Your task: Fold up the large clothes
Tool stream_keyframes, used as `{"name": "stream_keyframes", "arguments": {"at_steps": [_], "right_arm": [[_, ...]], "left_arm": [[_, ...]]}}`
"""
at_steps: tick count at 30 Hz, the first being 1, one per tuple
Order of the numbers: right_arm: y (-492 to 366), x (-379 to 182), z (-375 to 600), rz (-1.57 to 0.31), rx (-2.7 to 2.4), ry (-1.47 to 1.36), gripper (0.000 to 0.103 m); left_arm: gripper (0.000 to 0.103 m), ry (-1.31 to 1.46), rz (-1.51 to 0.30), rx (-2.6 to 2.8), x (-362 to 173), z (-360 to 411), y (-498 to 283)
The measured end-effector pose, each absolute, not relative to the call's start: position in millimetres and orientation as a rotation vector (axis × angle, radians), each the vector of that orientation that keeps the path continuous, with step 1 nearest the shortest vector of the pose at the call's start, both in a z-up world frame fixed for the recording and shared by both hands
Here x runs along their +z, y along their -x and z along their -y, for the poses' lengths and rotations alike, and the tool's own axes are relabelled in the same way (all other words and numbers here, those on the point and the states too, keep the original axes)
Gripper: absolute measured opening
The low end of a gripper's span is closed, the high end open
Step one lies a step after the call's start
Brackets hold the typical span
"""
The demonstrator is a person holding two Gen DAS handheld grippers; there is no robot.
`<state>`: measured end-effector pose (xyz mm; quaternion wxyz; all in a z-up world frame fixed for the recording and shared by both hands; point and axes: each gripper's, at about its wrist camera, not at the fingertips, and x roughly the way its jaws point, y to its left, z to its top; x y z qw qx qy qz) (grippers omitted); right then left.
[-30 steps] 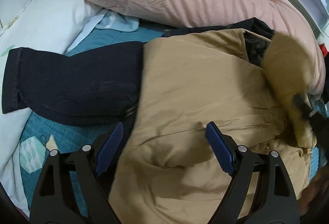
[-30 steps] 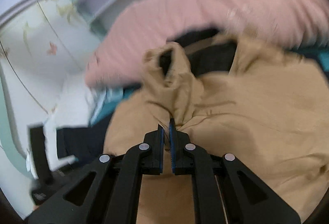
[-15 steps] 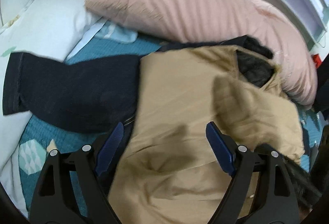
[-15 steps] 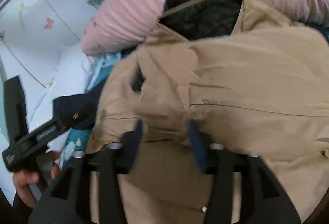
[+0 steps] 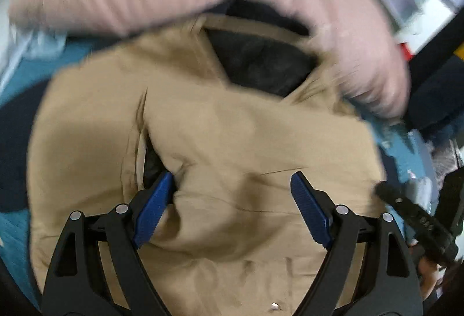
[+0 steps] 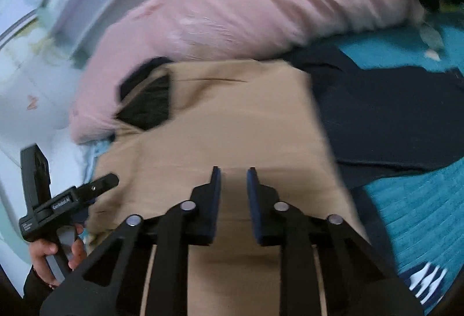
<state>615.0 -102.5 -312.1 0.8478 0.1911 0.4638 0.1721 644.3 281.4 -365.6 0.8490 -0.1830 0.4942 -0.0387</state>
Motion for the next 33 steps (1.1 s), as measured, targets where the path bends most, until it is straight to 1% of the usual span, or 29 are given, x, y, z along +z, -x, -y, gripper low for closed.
{"name": "stream_keyframes", "arguments": {"at_steps": [1,4,6,8,10,12,13,14,16,19,21,22,25,27,33], "right_arm": [[-619,-318,106,-0.997,0.352,-0.419,0.009],[-631,-352,111,-1.129,0.339,-0.422,0.000],[-635,-358,109,-1.148,0.358,-0.415,0.000],[-636,-345,108,-1.143,0.389,-0.419,0.007],[-637,-324,113,-1.084,0.418,-0.431,0.007],[-645,-309,119,-1.040,0.407,-0.430,0.016],[-652,-306,123,-1.030,0.390,-0.428,0.026],[-658,-303,126,-1.023,0.370,-0.422,0.032],[-677,-302,132,-1.022,0.330,-0.395,0.032],[-708,-310,141,-1.067,0.318,-0.453,0.036],[-724,-314,145,-1.091,0.306,-0.479,0.039],[-733,-318,146,-1.115,0.300,-0.493,0.044],[-747,-326,147,-1.150,0.310,-0.560,0.045],[-753,-329,143,-1.170,0.289,-0.541,0.046],[-766,-340,135,-1.202,0.296,-0.501,0.053]], "left_arm": [[0.083,0.404,-1.087,-0.064,-379,-284,-650],[0.083,0.355,-1.100,-0.074,-388,-280,-657],[0.084,0.301,-1.118,-0.068,-386,-272,-661],[0.085,0.310,-1.125,-0.090,-379,-273,-664],[0.085,0.373,-1.100,-0.127,-366,-285,-662],[0.085,0.401,-1.051,-0.112,-349,-305,-659],[0.085,0.401,-1.036,-0.097,-347,-317,-659],[0.085,0.397,-1.020,-0.070,-341,-330,-659],[0.087,0.399,-1.023,0.003,-335,-355,-663],[0.087,0.408,-1.039,0.116,-335,-394,-670],[0.087,0.408,-1.059,0.154,-337,-412,-675],[0.087,0.414,-1.069,0.163,-339,-422,-676],[0.088,0.438,-1.096,0.170,-347,-438,-682],[0.088,0.445,-1.109,0.158,-352,-448,-681],[0.088,0.536,-1.153,0.152,-372,-465,-690]]}}
